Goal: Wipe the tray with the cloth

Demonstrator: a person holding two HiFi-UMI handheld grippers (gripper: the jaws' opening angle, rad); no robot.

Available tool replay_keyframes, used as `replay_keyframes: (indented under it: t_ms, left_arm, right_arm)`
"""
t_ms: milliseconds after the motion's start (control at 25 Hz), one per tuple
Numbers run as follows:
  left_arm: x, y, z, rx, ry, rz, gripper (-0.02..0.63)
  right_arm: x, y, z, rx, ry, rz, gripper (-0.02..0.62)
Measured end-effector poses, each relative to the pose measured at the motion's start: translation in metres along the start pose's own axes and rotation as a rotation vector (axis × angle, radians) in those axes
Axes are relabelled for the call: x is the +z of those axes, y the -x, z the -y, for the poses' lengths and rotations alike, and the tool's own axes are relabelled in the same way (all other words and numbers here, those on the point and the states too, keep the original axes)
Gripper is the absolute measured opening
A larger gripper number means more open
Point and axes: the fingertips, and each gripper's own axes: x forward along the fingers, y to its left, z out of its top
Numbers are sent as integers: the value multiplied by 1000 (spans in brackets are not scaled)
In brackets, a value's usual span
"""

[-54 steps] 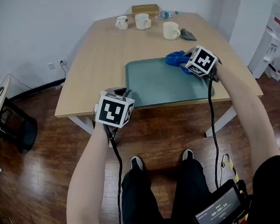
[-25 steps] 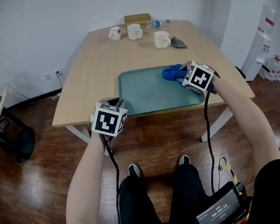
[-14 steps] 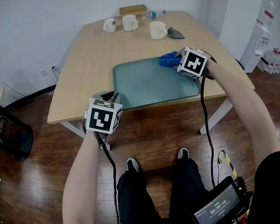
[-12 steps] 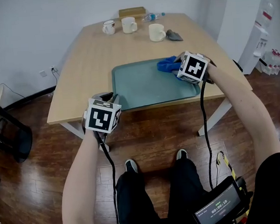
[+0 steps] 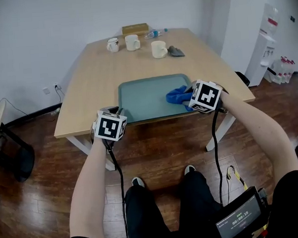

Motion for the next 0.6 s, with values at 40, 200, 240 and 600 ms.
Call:
replay_keyframes:
  t_ms: [40,200,240,600]
  left_arm:
    - [1,0,0,2,-7,6,64]
    - [1,6,-1,-24,-5,43,65]
    - [2,11,-6,-18,18,67,66]
    - [-22,95,-32,94,90,207,67]
  right_arm:
    - [-1,4,2,0,-35,9,107]
    - [-10,22,31,-61,-250,120,107]
    - [-14,28,44,-85,-321,171,107]
    - [-125,49,138,-334,-831,307,109]
